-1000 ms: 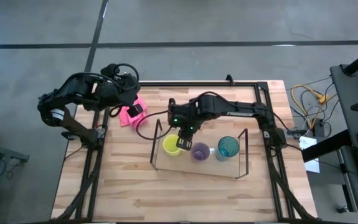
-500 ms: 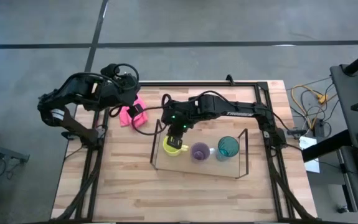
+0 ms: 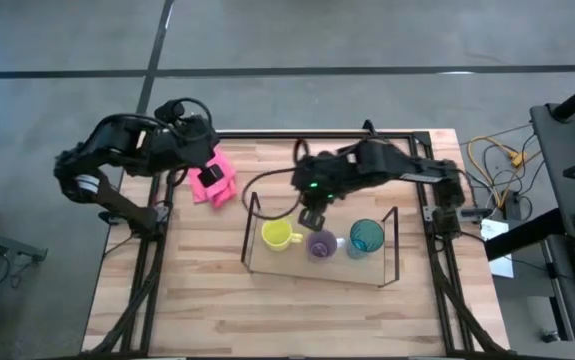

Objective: Stack small to large cups/mugs on shelf
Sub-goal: Return to Home Position

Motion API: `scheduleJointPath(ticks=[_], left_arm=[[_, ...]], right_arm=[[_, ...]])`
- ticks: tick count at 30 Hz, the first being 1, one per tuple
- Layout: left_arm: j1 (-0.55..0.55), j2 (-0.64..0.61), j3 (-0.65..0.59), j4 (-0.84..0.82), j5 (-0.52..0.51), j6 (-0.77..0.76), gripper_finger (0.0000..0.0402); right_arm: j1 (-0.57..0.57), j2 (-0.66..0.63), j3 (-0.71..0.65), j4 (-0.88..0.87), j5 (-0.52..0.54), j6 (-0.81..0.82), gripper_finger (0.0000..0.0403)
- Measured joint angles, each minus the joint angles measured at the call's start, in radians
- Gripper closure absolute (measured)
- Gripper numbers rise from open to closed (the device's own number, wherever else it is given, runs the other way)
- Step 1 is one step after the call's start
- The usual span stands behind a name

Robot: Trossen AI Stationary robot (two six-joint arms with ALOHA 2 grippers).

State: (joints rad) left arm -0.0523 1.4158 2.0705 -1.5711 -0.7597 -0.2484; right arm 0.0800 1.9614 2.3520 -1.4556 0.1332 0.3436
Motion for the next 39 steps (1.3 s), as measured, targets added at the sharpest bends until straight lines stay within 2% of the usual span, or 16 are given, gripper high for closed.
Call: scheduleJointPath(ticks=[3, 7, 13, 19, 30, 35, 39], left_arm=[[0.000, -0.014, 0.000, 0.000, 0.027, -0.006, 0.0329], [0.000, -0.053, 0.000, 0.000, 0.135, -0.001, 0.0329], [0.000, -0.140, 0.000, 0.000, 0.271, -0.016, 0.0329], [-0.001, -0.241, 0.000, 0.000, 0.277, -0.128, 0.0329], [-0.001, -0.360, -0.010, 0.001, 0.274, -0.110, 0.0329], [-0.001, -0.428, -0.069, 0.002, 0.266, -0.111, 0.0329], [0.000, -0.509, -0.176, 0.059, 0.250, -0.108, 0.0329]], right_arm=[[0.021, -0.053, 0.000, -0.037, 0.041, 0.000, 0.0312], [0.049, -0.116, -0.004, -0.115, 0.099, 0.007, 0.0312], [0.093, -0.248, -0.055, -0.113, 0.134, 0.025, 0.0312], [0.122, -0.406, -0.185, -0.116, 0.167, 0.103, 0.0312], [0.160, -0.702, -0.499, -0.042, 0.233, 0.188, 0.0312], [0.160, -0.830, -0.661, 0.073, 0.253, 0.191, 0.0312], [0.160, -0.935, -0.797, 0.170, 0.253, 0.191, 0.0312]])
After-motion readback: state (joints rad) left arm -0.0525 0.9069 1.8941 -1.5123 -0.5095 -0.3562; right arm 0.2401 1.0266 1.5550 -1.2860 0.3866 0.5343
